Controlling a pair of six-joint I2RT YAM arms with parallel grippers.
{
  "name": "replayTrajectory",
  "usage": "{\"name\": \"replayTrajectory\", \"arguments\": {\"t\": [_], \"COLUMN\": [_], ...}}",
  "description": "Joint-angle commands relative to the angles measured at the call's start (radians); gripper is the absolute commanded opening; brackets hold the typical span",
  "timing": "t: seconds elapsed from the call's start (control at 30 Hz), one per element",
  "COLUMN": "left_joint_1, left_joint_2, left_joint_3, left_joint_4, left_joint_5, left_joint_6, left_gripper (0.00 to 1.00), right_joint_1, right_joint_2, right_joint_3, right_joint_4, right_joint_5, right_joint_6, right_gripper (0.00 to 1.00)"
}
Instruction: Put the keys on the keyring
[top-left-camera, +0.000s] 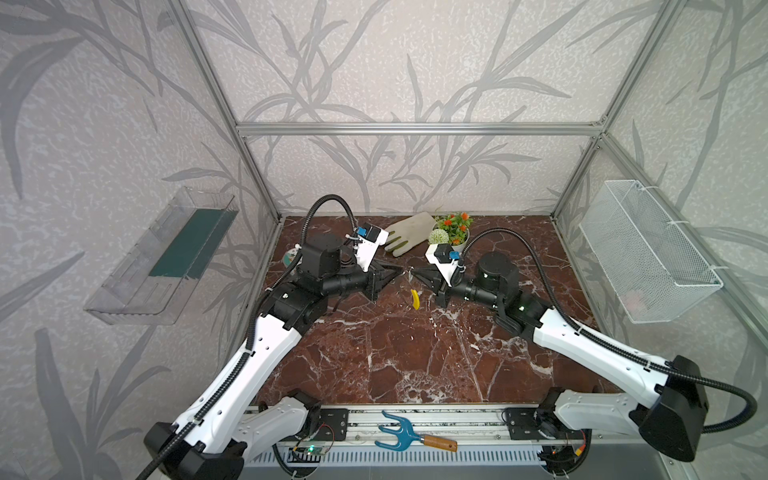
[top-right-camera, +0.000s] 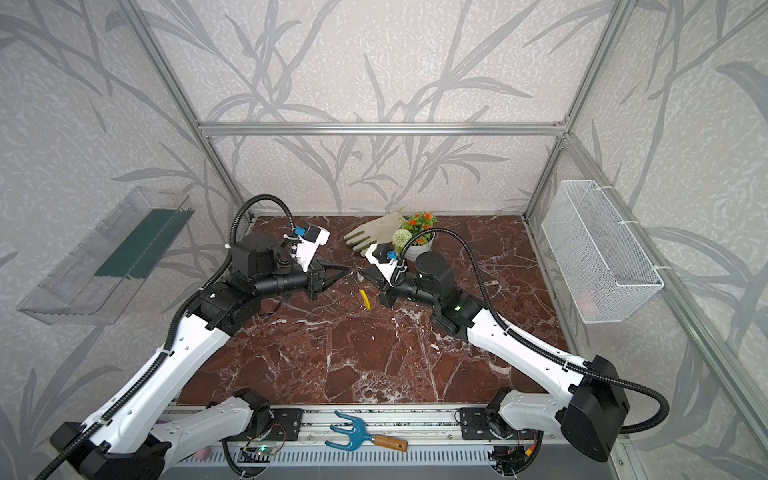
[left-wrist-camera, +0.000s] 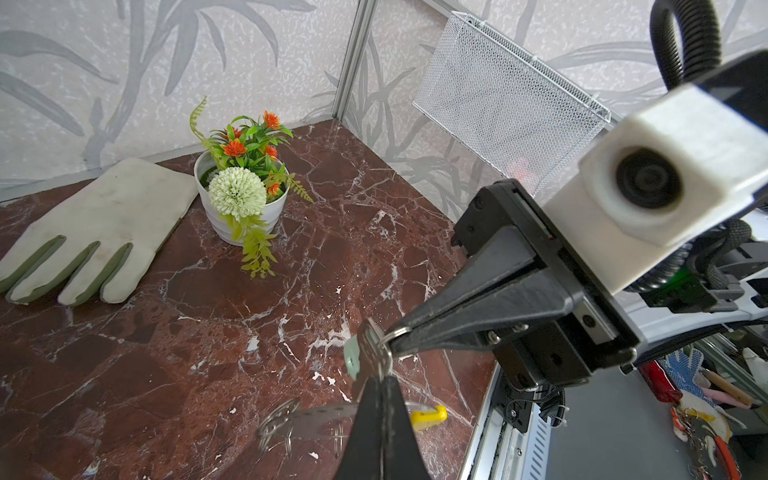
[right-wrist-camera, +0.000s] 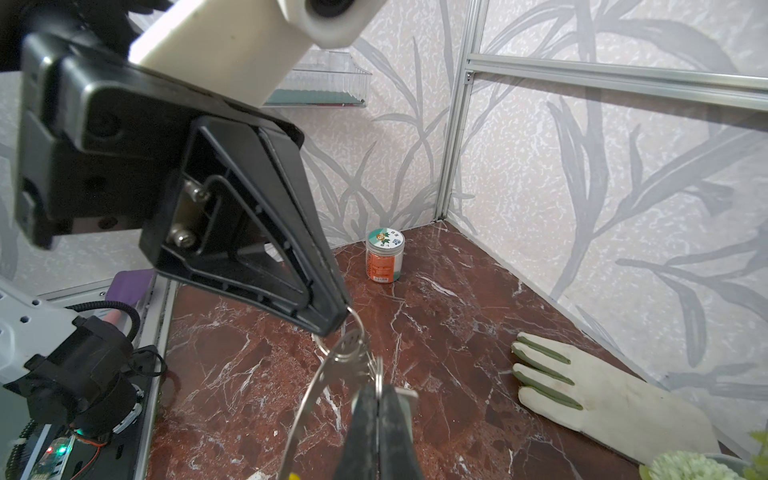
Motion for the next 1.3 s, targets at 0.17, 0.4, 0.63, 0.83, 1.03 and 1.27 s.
{"name": "replayTrajectory", "arguments": {"t": [0.17, 0.4, 0.63, 0.83, 1.03, 1.27], "left_joint_1": [-0.009, -0.008, -0.009, -0.009, -0.009, -0.009], "left_joint_2": [0.002, -0.003, -0.004, -0.009, -0.024, -0.024], "left_joint_3": [0.031, 0.027, 0.029, 0.028, 0.024, 0.021], "left_joint_4": [0.008, 0.014, 0.018, 0.020, 0.028, 0.019], "left_joint_5": [0.019, 0.007, -0.018, -0.032, -0.064, -0.084], "left_joint_6": [0.000, -0.012, -0.025, -0.030, -0.037, -0.041], "left_gripper": [0.00, 0.00, 0.00, 0.00, 0.00, 0.00], "right_joint_1": [0.017, 0.020, 0.028, 0.033, 0.039, 0.045], "right_joint_2": [0.001, -0.009, -0.016, -0.015, -0.019, -0.034], "right_joint_3": [0.030, 0.013, 0.010, 0.013, 0.000, -0.012], "right_joint_4": [0.061, 0.064, 0.064, 0.047, 0.032, 0.026], "right_joint_5": [0.011, -0.007, -0.017, -0.039, -0.039, -0.032], "right_joint_6": [-0.031, -0.039, -0.042, -0.042, -0.041, -0.038], "right_gripper": [0.00, 0.00, 0.00, 0.00, 0.00, 0.00]}}
